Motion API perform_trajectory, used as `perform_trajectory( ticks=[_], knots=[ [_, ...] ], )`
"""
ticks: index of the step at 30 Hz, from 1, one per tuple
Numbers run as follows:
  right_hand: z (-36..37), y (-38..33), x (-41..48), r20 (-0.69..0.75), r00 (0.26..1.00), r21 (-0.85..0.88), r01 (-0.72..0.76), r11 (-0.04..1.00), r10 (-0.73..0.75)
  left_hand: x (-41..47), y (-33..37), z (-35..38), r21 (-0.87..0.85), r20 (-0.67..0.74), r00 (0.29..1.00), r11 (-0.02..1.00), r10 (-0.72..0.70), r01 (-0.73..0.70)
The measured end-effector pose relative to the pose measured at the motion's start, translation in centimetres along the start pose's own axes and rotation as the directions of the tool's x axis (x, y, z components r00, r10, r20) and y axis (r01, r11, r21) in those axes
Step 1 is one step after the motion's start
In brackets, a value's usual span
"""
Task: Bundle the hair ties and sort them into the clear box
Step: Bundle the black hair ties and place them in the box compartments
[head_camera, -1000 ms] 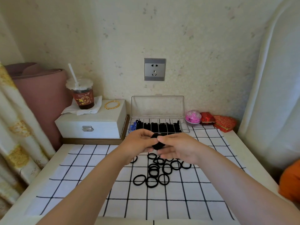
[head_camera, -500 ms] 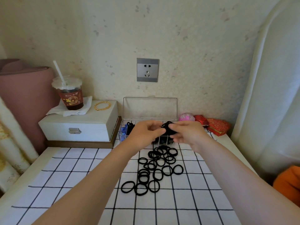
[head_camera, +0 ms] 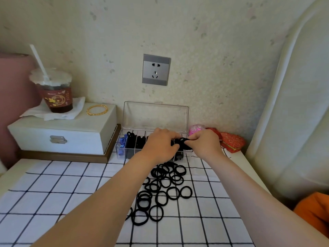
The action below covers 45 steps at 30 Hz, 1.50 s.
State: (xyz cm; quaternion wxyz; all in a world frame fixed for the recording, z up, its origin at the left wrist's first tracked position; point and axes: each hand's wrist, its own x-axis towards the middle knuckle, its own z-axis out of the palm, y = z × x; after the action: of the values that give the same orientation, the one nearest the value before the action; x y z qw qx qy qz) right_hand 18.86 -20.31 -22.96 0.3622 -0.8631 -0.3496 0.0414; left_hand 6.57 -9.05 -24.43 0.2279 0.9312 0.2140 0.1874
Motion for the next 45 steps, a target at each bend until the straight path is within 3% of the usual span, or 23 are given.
perform_trajectory(
  ticks=[6, 10, 13, 15, 17, 19, 22, 25, 28, 32, 36, 41, 45],
  knots=[
    [-0.2, -1.5, 1.7, 0.139, 0.98, -0.413, -0.073, 0.908, 0.142, -0.2, -0.4, 0.4, 0.001, -0.012, 0.999, 0.999, 0.048, -0.048],
    [0.2, -2.1, 2.1, 0.158, 0.972, -0.531, -0.065, 0.845, 0.174, -0.5, -0.1, 1.0, -0.026, -0.019, 0.994, 0.994, 0.103, -0.104],
    [0.1, -1.7, 2.3, 0.278, 0.929, -0.442, -0.102, 0.891, 0.244, -0.4, 0.1, 1.4, -0.021, -0.026, 0.994, 0.994, 0.105, -0.105],
    [0.0, -0.9, 2.1, 0.293, 0.929, -0.222, -0.163, 0.961, 0.226, -0.3, 0.1, 1.6, -0.008, -0.032, 0.995, 0.995, 0.098, -0.098],
    [-0.3, -0.6, 1.5, 0.293, 0.922, 0.033, -0.274, 0.961, 0.253, -0.1, 0.2, 1.7, 0.02, -0.029, 0.995, 0.995, 0.099, -0.098],
    [-0.8, -0.6, 1.0, 0.359, 0.896, 0.081, -0.308, 0.948, 0.26, 0.1, 0.3, 1.7, 0.042, -0.022, 0.995, 0.994, 0.101, -0.1],
    [-1.3, -0.7, 0.2, 0.416, 0.892, 0.132, -0.253, 0.958, 0.178, 0.3, 0.4, 1.7, 0.063, -0.005, 0.994, 0.992, 0.106, -0.105],
    [-1.5, -0.1, -0.7, 0.322, 0.944, 0.12, -0.117, 0.986, 0.073, 0.3, 0.4, 1.6, 0.07, 0.011, 0.994, 0.992, 0.109, -0.109],
    [-1.7, 0.5, -2.3, 0.169, 0.981, -0.015, 0.095, 0.995, -0.091, 0.3, 0.4, 1.5, 0.048, 0.027, 0.994, 0.993, 0.105, -0.106],
    [-1.7, 0.7, -3.5, 0.204, 0.946, -0.3, 0.305, 0.904, -0.252, 0.1, 0.1, 1.1, -0.073, 0.035, 0.995, 0.993, 0.092, -0.09],
    [-1.0, 0.5, -2.6, 0.256, 0.936, -0.486, 0.342, 0.804, -0.244, -0.1, -0.2, 0.5, -0.288, 0.029, 1.0, 0.958, -0.003, 0.012],
    [0.1, 0.1, -2.2, 0.333, 0.93, -0.586, 0.335, 0.737, -0.158, -0.2, -0.5, 1.4, -0.032, 0.032, 0.995, 0.995, 0.097, -0.096],
    [0.2, 0.6, -1.5, 0.349, 0.925, -0.481, 0.313, 0.819, -0.149, -0.4, -0.4, 1.8, 0.054, 0.019, 0.991, 0.989, 0.134, -0.135]
  ],
)
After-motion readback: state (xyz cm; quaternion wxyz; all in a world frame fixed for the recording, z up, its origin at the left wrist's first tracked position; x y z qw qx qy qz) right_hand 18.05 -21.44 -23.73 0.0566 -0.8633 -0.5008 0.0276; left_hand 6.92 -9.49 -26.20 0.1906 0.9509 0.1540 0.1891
